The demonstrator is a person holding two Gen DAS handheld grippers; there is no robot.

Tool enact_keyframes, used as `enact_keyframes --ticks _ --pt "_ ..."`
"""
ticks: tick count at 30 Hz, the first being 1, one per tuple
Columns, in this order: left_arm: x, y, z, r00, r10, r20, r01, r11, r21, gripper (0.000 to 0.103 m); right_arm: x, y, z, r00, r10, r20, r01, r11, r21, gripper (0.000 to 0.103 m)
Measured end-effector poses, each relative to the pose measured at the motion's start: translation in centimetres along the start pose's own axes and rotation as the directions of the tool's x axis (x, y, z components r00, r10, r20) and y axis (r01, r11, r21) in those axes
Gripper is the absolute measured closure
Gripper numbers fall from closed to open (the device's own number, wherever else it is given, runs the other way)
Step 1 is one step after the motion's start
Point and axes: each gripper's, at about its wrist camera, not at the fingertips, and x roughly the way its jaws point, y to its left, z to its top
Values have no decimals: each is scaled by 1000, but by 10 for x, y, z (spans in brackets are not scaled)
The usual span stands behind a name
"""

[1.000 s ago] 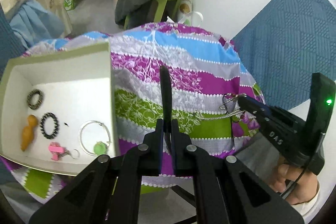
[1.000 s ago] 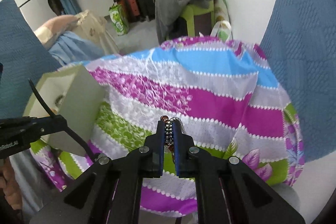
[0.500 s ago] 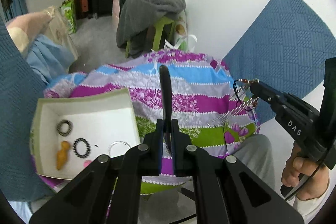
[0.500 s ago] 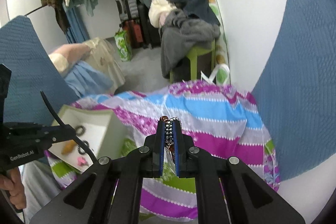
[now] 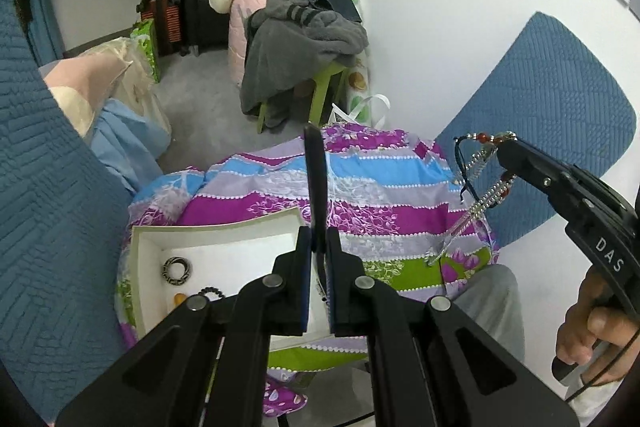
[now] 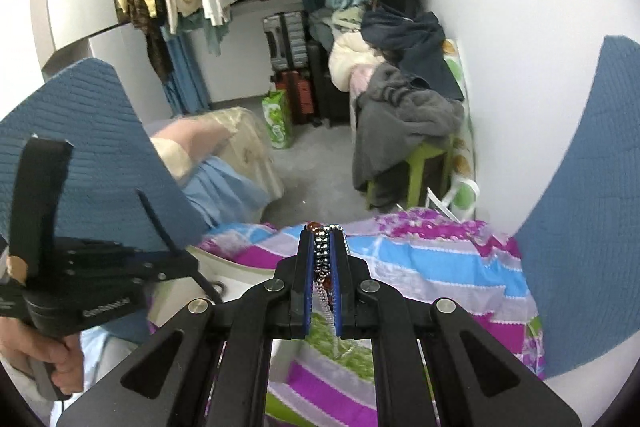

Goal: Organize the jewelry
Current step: 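Lift the hair pin and necklaces and carry them over the white box, then open left tool to drop the pin while right tool drops the necklace into box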

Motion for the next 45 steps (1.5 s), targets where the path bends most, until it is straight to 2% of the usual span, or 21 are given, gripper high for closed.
enact_keyframes --ticks 5,10,16,26,36,42,43,45 --pt "2 23 -7 1000 25 -4 -25 1000 3 97 16 28 -1 1000 19 -1 -19 1000 -12 97" --pt "17 57 -22 999 49 -9 -49 998 -29 97 48 48 -17 999 29 -30 -29 1000 -1 97" --pt "38 99 -43 998 63 -19 -65 992 -105 97 91 59 -46 994 31 -103 -30 999 13 97" --pt "77 138 -71 995 93 -48 -100 979 -177 97 148 69 -95 975 23 -220 -24 1000 -4 97" --pt "121 137 -91 984 98 -146 -120 980 -157 97 182 67 -131 946 30 -323 -28 1000 10 97" --pt "131 138 -96 980 93 -178 -123 979 -165 97 183 60 -133 942 54 -330 -44 998 38 96" --pt "129 138 -96 980 100 -170 -129 977 -167 97 182 59 -132 942 60 -330 -50 998 39 94" --pt "127 136 -94 981 96 -171 -126 978 -169 96 177 58 -129 946 51 -320 -45 999 28 83"
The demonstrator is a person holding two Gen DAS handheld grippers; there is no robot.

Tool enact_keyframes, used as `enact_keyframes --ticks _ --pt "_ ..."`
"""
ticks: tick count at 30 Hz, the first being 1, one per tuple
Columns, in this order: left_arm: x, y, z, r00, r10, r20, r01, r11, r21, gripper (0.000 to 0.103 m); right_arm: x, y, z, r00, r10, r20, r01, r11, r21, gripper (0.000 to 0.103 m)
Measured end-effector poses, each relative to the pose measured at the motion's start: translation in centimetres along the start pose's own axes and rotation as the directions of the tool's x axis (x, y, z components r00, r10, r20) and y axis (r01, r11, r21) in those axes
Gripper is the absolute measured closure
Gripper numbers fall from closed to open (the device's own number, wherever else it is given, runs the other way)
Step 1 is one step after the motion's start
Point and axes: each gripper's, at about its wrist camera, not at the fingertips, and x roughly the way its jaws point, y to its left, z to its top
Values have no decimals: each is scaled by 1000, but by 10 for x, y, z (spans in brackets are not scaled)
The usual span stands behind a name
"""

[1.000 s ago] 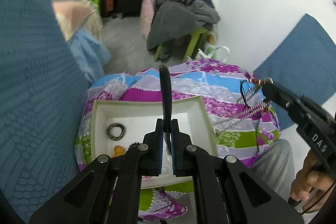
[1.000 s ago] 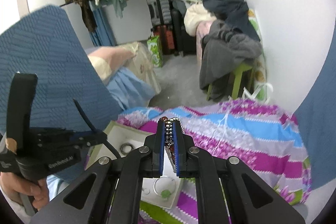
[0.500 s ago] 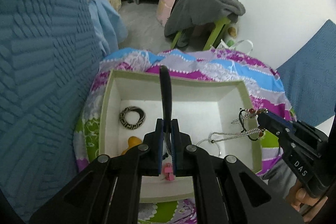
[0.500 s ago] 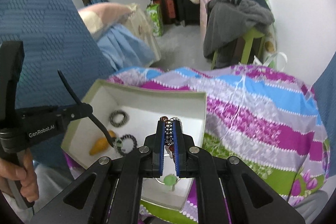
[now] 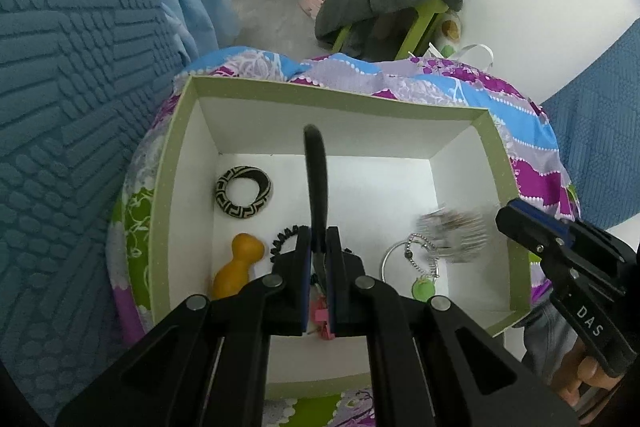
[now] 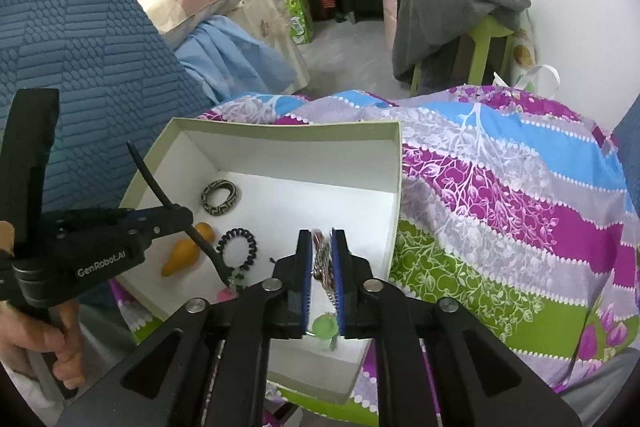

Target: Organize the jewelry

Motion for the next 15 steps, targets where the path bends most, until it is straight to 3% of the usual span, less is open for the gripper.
enact_keyframes --ticks 1,2,3,5,10,13,15 --pt "-2 -1 0 1000 -3 -4 3 1000 -6 93 -3 -1 1 1000 3 6 -3 1000 1 76" --pt "-3 -2 1 1000 -2 -7 2 1000 -14 79 -6 -2 2 1000 8 12 -8 1000 5 72" --pt "-6 -2 1 1000 0 -8 0 1000 -25 60 -10 -3 3 1000 9 19 -10 1000 8 70" --pt "-18 -5 0 1000 13 23 -12 999 -42 39 -16 -4 7 999 4 32 -4 1000 2 67" --pt "-59 -15 3 995 31 98 -27 999 -36 38 -55 -5 22 993 5 116 -4 1000 -12 53" --pt "-97 -26 7 982 50 181 -46 999 -25 26 -83 -3 33 984 1 178 3 1000 -25 49" --pt "-120 -31 7 972 58 229 -56 998 -16 23 -104 -2 39 976 17 217 -11 1000 -26 49"
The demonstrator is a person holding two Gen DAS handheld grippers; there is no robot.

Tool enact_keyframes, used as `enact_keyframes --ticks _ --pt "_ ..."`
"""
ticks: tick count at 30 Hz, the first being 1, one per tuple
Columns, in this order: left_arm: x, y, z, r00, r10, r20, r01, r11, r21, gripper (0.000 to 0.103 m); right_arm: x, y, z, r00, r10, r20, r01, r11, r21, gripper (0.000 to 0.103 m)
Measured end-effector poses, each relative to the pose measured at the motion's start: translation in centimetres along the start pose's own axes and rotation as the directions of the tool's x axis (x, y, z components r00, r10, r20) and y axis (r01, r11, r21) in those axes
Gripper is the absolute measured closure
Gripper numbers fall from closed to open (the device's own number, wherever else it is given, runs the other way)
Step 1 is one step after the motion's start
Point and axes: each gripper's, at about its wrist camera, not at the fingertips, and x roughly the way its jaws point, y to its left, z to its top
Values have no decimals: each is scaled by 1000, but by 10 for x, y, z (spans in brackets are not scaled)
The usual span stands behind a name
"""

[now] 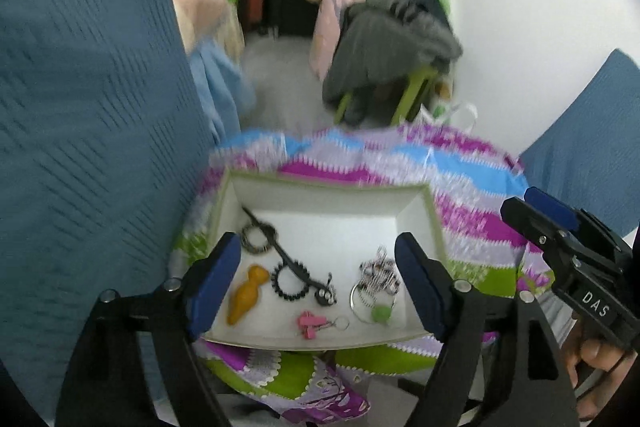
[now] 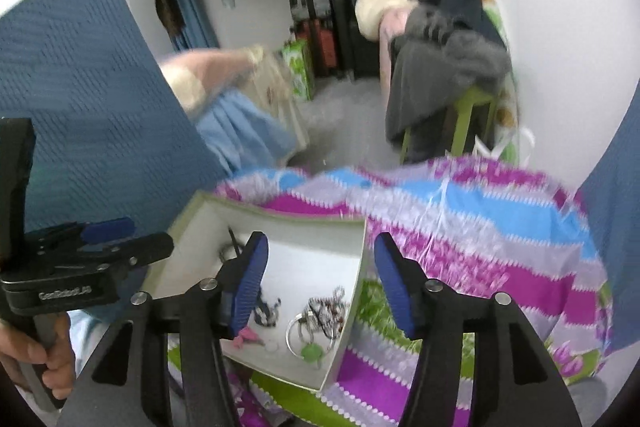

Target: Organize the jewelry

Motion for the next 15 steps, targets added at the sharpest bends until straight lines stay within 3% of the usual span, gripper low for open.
enact_keyframes --ticks 1,4,9,11,15 --pt "-10 -3 3 1000 3 22 -3 1000 10 23 -10 0 5 1000 4 21 -4 1000 0 48" --pt "-41 -10 8 997 16 79 -18 999 26 22 -42 3 18 995 0 95 1 1000 -10 31" --pt "-88 -26 11 986 24 168 -31 999 38 19 -90 11 28 980 22 196 -17 999 -30 30" --pt "-102 -32 10 979 43 200 -53 998 43 18 -105 13 29 974 16 228 -8 999 -33 22" --pt "-128 -38 7 967 46 249 -57 998 38 16 -133 14 28 960 13 278 -4 999 -33 20"
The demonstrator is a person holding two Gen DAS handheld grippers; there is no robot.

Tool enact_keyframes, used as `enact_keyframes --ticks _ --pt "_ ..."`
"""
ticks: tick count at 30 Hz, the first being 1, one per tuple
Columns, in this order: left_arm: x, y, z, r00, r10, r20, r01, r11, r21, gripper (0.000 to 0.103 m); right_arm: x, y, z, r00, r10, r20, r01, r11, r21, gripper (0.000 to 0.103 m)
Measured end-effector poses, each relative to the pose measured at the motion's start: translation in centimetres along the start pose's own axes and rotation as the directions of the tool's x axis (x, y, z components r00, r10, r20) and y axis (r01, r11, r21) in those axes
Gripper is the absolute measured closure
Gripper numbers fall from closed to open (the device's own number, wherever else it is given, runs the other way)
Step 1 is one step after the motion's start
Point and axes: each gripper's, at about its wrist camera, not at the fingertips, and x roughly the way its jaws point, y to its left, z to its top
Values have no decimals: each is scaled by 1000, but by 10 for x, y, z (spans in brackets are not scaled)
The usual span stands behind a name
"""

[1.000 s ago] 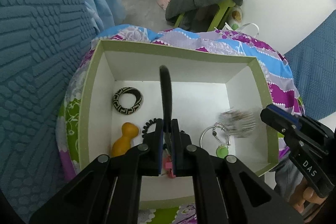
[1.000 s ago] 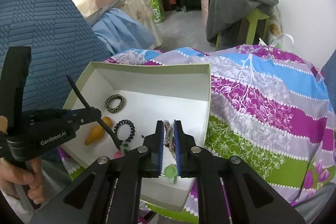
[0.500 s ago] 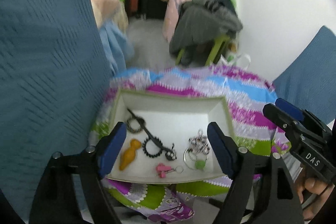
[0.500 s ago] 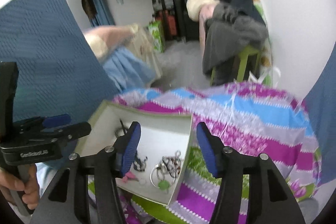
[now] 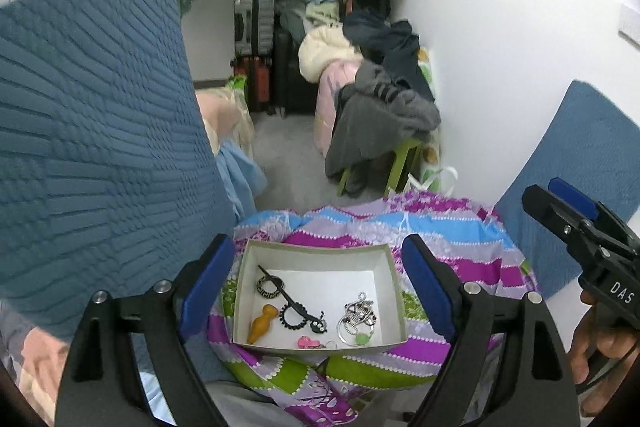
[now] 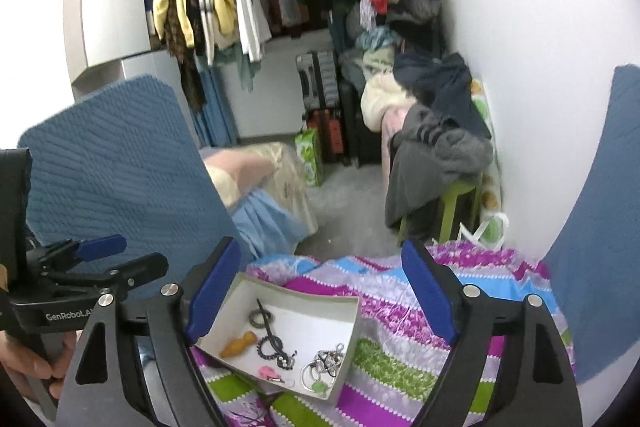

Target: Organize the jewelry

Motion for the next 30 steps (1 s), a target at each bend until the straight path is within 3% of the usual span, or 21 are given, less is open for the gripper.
enact_keyframes --ticks 4,6,16,20,30 --pt "-19 -1 -1 999 9 36 -9 1000 -5 9 -18 1 1 999 -13 32 13 1000 -3 1" --pt "-26 0 -3 998 14 53 -13 1000 -12 2 -27 0 0 999 -25 46 25 1000 -1 1" --pt "-58 3 -27 996 63 65 -60 997 -45 1 -63 10 -22 993 -65 99 68 998 -18 0" --pt "-54 6 -42 996 83 39 -81 995 -57 1 -55 10 -44 995 -90 43 91 995 -33 1" --pt "-40 19 -83 999 52 -3 -52 993 -103 1 -38 0 -96 990 -109 -93 111 994 10 1"
